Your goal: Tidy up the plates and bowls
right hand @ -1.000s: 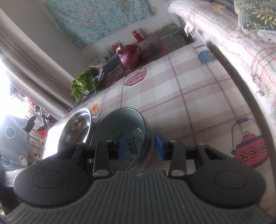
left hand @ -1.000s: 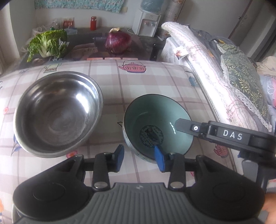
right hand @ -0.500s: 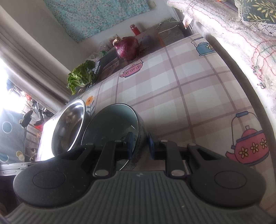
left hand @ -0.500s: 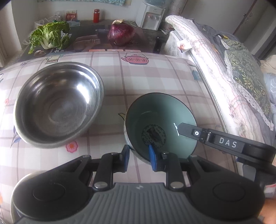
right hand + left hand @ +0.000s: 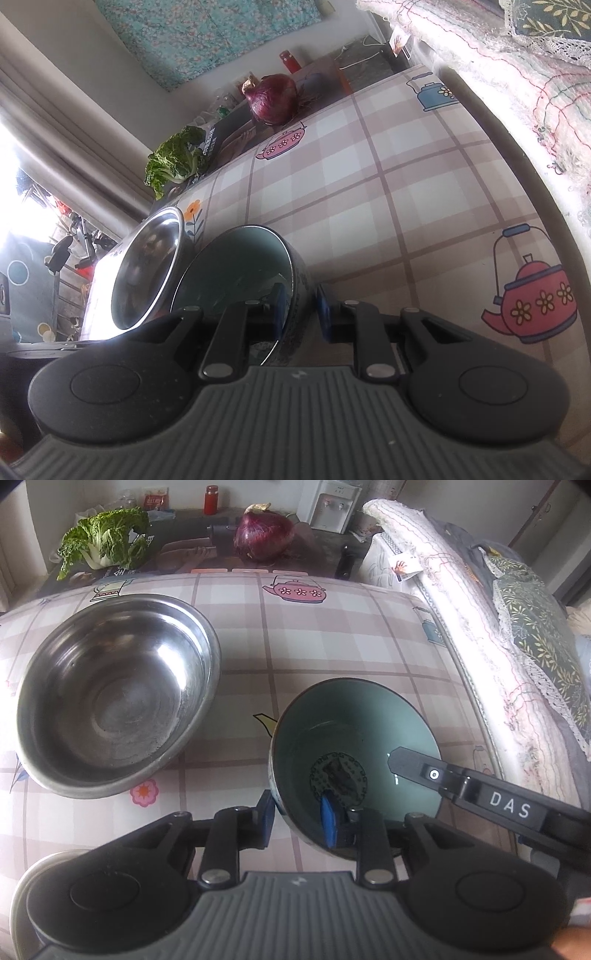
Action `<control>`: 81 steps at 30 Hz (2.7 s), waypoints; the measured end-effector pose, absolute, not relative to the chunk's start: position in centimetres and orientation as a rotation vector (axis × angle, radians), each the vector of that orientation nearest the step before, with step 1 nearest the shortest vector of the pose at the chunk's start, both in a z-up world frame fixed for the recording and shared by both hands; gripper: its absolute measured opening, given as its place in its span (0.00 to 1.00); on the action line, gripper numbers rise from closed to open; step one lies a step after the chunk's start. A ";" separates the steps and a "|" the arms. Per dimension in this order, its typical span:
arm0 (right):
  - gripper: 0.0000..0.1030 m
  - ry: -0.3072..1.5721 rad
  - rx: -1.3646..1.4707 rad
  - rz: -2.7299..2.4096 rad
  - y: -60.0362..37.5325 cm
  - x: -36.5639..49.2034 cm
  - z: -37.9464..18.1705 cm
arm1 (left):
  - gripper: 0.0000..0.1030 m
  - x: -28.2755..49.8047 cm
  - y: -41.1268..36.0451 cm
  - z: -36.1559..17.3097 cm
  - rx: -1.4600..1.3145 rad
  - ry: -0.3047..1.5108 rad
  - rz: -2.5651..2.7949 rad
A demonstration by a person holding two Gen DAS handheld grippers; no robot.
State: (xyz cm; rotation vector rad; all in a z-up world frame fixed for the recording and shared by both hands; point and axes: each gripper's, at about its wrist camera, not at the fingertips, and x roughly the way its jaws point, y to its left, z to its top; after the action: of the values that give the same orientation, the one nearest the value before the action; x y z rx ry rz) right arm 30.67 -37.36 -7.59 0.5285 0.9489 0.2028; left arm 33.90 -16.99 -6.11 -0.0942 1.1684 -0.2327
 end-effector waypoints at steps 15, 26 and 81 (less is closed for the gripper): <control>0.18 0.935 0.485 0.191 -36.5 30.8 -7.4 | 0.26 33.4 -17.4 -5.4 -0.050 1.126 -0.227; 0.18 0.910 0.478 0.193 -36.5 30.7 -6.1 | 0.26 33.1 -17.2 -4.0 -0.057 1.090 -0.231; 0.42 0.842 0.429 0.356 -20.3 38.4 -2.8 | 0.61 32.5 0.3 0.9 -0.151 0.918 -0.084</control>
State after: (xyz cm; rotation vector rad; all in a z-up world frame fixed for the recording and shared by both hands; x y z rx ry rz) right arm 38.42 -20.27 -2.75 0.4287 0.8419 0.3556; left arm 32.52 0.27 0.92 -0.1507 0.9184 -0.0841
